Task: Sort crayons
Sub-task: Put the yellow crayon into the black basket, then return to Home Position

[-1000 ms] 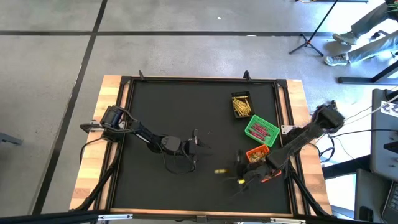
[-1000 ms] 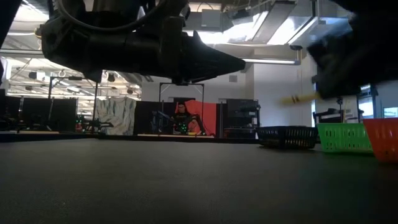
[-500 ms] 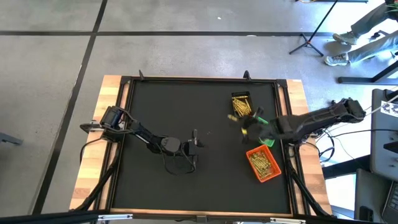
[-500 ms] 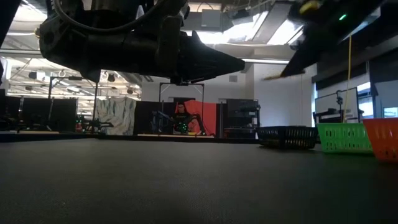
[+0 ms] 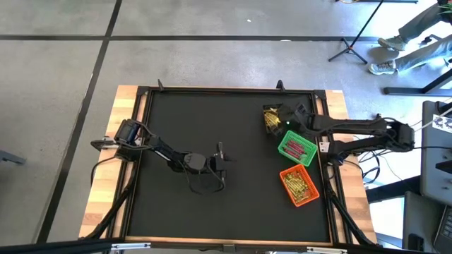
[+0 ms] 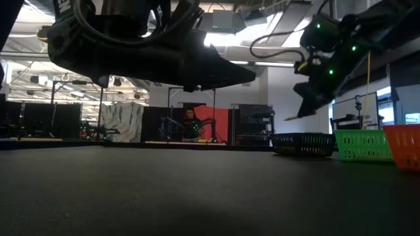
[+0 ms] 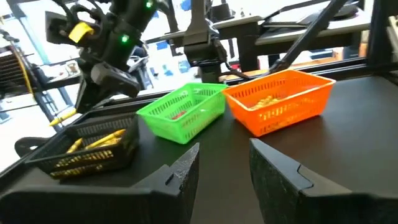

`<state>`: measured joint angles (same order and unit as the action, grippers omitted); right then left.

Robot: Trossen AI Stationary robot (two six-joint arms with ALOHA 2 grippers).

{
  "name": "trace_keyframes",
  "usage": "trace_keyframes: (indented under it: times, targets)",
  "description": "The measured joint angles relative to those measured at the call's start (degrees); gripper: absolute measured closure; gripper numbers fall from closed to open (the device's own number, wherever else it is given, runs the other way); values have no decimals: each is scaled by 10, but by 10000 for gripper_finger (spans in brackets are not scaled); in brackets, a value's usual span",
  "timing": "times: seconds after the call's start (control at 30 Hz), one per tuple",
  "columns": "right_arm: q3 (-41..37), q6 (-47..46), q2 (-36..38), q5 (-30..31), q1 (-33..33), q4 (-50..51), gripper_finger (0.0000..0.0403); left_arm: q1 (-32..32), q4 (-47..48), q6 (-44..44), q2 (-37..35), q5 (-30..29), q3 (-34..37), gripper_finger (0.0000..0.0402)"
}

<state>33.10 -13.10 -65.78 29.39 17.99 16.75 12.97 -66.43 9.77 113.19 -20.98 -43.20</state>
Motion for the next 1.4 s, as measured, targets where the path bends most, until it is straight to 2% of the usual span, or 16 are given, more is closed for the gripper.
trace_keyframes:
  times: [0.1, 0.17, 0.27, 0.43, 0.53, 0.6, 0.8, 0.9, 1.17, 1.4]
  targets:
    - [-15, 0, 0, -4, 34, -24, 364, 0, 2, 0, 0, -5, 0, 279]
    - [-20, 0, 0, -30, 51, -28, 351, 1, 4, -4, 0, -5, 0, 279]
    - [-21, 2, 0, -71, 65, -30, 315, 0, 3, -9, 0, -6, 0, 279]
    - [-14, 34, 0, -88, 64, -18, 244, 0, 6, -47, -3, -1, 0, 279]
    - [-4, 56, 5, -127, 59, -22, 223, 0, 53, -69, -41, 27, 1, 279]
    - [-2, 71, 10, -151, 50, -41, 220, 0, 131, -81, -86, 29, 0, 279]
    - [-6, 121, 13, -193, 29, -135, 239, -38, 426, -82, -237, 57, 1, 279]
    - [-13, 136, 16, -215, 30, -155, 259, -71, 513, -88, -321, 72, 25, 279]
    - [-67, 149, 94, -243, 30, -172, 338, -129, 487, -104, -519, 83, 206, 279]
    - [-123, 149, 211, -265, 30, -197, 395, -132, 434, -144, -649, 85, 330, 279]
